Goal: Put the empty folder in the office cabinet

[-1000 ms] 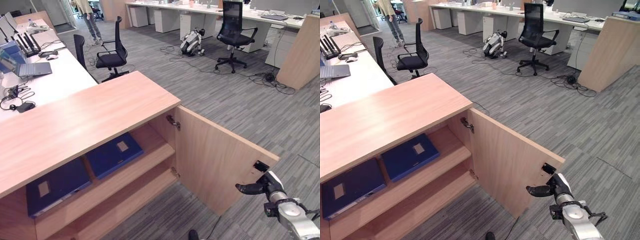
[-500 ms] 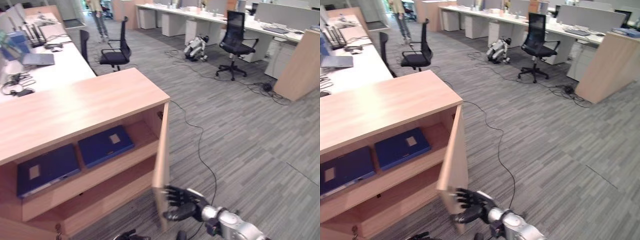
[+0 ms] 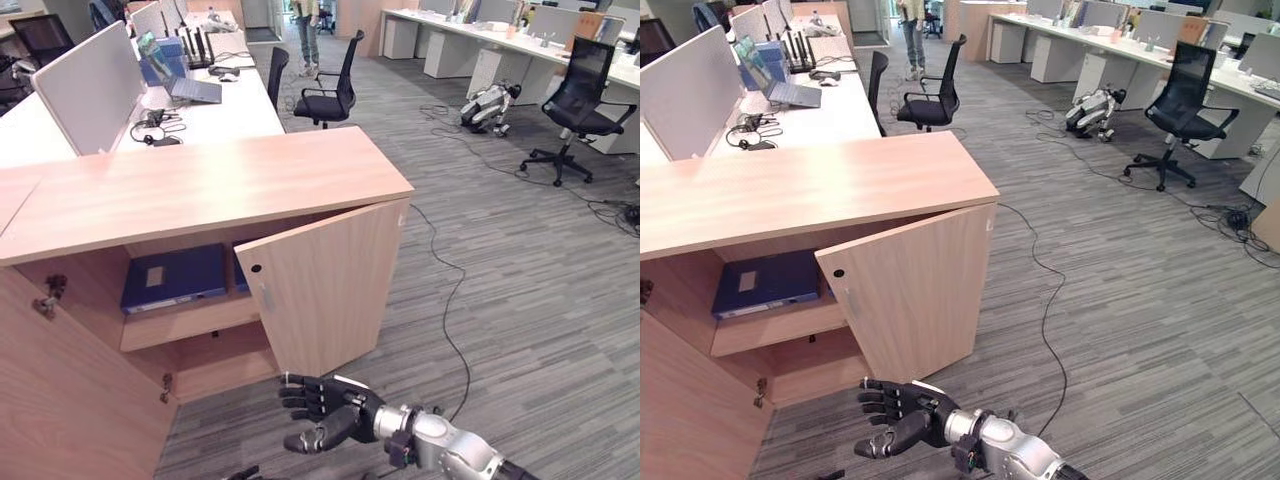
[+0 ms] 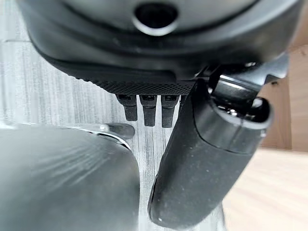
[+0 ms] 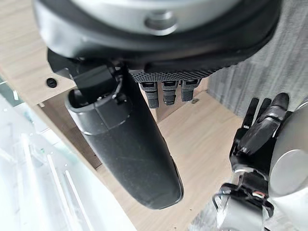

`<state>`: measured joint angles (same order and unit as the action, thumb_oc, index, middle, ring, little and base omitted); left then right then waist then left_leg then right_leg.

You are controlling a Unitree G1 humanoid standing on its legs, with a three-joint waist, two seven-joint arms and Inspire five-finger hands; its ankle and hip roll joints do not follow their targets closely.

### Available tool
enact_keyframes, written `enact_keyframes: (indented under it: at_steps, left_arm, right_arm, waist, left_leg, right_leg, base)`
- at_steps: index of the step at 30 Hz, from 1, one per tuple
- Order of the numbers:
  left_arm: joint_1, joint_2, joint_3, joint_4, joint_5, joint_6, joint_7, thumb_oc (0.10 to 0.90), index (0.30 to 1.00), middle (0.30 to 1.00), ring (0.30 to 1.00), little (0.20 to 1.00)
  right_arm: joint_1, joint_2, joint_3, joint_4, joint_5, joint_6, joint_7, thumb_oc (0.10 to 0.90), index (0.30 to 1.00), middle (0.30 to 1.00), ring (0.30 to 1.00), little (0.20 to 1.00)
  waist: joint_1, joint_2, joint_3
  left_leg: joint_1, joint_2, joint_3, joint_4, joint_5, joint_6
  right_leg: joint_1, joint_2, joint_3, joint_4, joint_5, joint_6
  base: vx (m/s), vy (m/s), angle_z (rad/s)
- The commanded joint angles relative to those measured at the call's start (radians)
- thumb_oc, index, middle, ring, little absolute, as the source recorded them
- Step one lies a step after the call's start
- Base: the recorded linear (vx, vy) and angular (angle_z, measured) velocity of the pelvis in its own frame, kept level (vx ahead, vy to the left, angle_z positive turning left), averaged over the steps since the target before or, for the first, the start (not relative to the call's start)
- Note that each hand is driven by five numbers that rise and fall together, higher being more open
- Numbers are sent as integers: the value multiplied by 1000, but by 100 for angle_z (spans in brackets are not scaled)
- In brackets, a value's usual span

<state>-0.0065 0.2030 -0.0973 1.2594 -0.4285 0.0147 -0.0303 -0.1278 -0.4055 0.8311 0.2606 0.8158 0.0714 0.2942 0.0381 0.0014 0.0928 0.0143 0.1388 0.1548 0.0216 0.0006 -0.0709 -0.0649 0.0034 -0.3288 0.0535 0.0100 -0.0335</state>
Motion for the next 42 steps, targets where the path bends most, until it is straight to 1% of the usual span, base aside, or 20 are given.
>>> enact_keyframes:
  at_steps: [1,3,6,7,10,12,13,14,16,18,19,21,22,25,29,34,37,38,41,42]
  left_arm:
    - [-63,-35,-29,-16,-116,-34,-3,800,900,900,900,900]
    - [-50,-47,-40,-38,-173,-37,-12,800,900,900,900,900]
    - [-10,-40,1,-24,-187,-35,-12,800,900,900,900,900]
    - [8,-31,35,-2,-174,-35,-3,800,900,900,900,900]
    - [16,-22,67,29,-173,-38,14,800,900,900,900,900]
    - [22,-14,104,63,-177,-36,25,800,900,900,900,900]
    - [22,-14,104,63,-177,-36,25,800,900,900,900,900]
    - [25,-12,118,70,-180,-38,30,800,900,900,900,900]
    - [26,-13,128,69,-188,-42,28,800,900,900,900,900]
    - [31,-15,128,64,-185,-43,24,800,900,900,900,900]
    - [31,-15,128,64,-185,-43,24,800,900,900,900,900]
    - [34,-12,145,64,-184,-48,14,800,900,900,900,900]
    - [34,-12,144,64,-184,-48,14,800,900,900,900,900]
    - [36,2,179,47,-185,-60,10,800,900,900,900,900]
    - [20,43,188,15,-140,-78,28,800,900,900,900,900]
    - [-4,111,210,-43,-119,-95,49,800,900,900,900,900]
    - [-77,269,247,-84,-71,-96,65,800,900,900,900,900]
    - [-77,271,248,-84,-70,-95,65,800,900,900,900,900]
    - [-143,385,265,-85,-40,-87,66,800,900,900,900,900]
    - [-191,455,267,-77,-24,-82,65,800,900,900,900,900]
  right_arm:
    - [-96,39,-102,6,7,-110,-34,800,900,900,900,900]
    - [-81,24,-137,141,-94,-104,-73,800,900,900,900,900]
    - [-51,10,-151,288,-249,-82,-98,800,900,900,900,900]
    - [-42,7,-169,384,-360,-72,-119,800,900,900,900,900]
    - [-31,28,-210,513,-404,-70,-156,800,900,900,900,900]
    - [-8,61,-278,632,-420,-73,-188,800,900,900,900,900]
    - [-8,62,-278,632,-420,-73,-188,800,900,900,900,900]
    - [23,90,-349,731,-416,-75,-218,800,900,900,900,900]
    - [44,115,-446,859,-384,-79,-253,800,900,900,900,900]
    - [53,134,-530,965,-352,-84,-278,800,900,900,900,900]
    - [53,134,-530,966,-352,-84,-278,800,900,900,900,900]
    - [62,144,-640,1064,-289,-85,-295,800,900,900,900,900]
    - [61,143,-642,1066,-289,-86,-294,800,900,900,900,900]
    - [85,139,-736,1145,-286,-73,-297,800,900,900,900,900]
    - [97,134,-760,1161,-310,-70,-291,800,900,900,900,900]
    - [110,129,-764,1155,-343,-67,-279,800,900,900,900,900]
    - [126,134,-740,1138,-390,-62,-257,800,900,900,900,900]
    - [125,136,-739,1138,-390,-61,-257,800,900,900,900,900]
    - [130,138,-728,1128,-396,-60,-245,800,900,900,900,900]
    - [135,140,-721,1126,-399,-58,-238,800,900,900,900,900]
  waist:
    - [45,-40,92]
    - [70,-43,94]
    - [95,-56,84]
    - [105,-55,74]
    - [110,-44,61]
    - [111,-28,41]
    - [111,-28,41]
    - [114,-12,30]
    - [115,7,19]
    - [117,30,3]
    - [117,30,3]
    - [119,60,-18]
    - [120,60,-18]
    - [128,79,-43]
    - [131,82,-57]
    - [130,81,-70]
    - [113,70,-84]
    - [114,68,-84]
    - [99,61,-91]
    - [90,57,-94]
  left_leg:
    - [-163,-41,-81,71,88,-22]
    - [-190,-64,-109,109,60,-19]
    - [-144,-62,-95,181,-55,-18]
    - [-99,-54,-92,175,-96,-21]
    - [-44,-31,-96,135,-104,-32]
    - [2,5,-96,53,-78,-49]
    - [3,5,-96,52,-77,-49]
    - [15,37,-91,-10,-34,-72]
    - [19,41,-89,-60,-7,-79]
    - [24,27,-104,-97,3,-74]
    - [24,27,-104,-97,3,-74]
    - [25,-5,-132,-104,-8,-53]
    - [25,-6,-133,-104,-8,-52]
    - [29,-75,-170,-109,-29,-10]
    - [27,-116,-180,-109,-39,15]
    - [32,-148,-182,-109,-48,33]
    - [44,-164,-157,-109,-60,48]
    - [44,-164,-156,-109,-60,48]
    - [51,-164,-129,-109,-66,52]
    - [58,-162,-113,-109,-70,54]
  right_leg:
    - [111,-50,-43,-88,-81,60]
    - [91,-69,-126,-106,-66,66]
    - [101,-77,-156,-113,-78,67]
    - [104,-79,-181,-111,-82,66]
    - [107,-80,-210,-108,-86,68]
    - [111,-86,-255,-103,-85,72]
    - [112,-86,-255,-103,-85,72]
    - [119,-95,-296,-97,-89,72]
    - [132,-111,-331,-96,-79,83]
    - [141,-126,-351,-95,-69,91]
    - [141,-126,-351,-95,-69,92]
    - [148,-153,-352,-82,-63,99]
    - [148,-154,-353,-81,-63,100]
    - [159,-221,-369,-67,-24,138]
    - [160,-261,-368,-60,4,166]
    - [161,-290,-363,-54,23,188]
    - [150,-302,-331,-57,47,206]
    - [150,-303,-329,-57,48,206]
    - [141,-301,-305,-64,62,214]
    - [137,-299,-292,-69,69,219]
  base:
    - [-146,-73,111]
    - [-93,-139,144]
    - [-3,-84,119]
    - [-10,0,42]
    - [6,44,42]
    - [21,93,64]
    - [2,135,76]
    - [-7,164,74]
    - [4,222,74]
    - [25,182,92]
    - [44,268,67]
    - [46,280,35]
    - [25,294,46]
    - [36,349,55]
    - [14,233,20]
    - [4,124,2]
    - [11,87,-4]
    - [10,32,-15]
    - [10,9,-28]
    - [12,-5,-36]
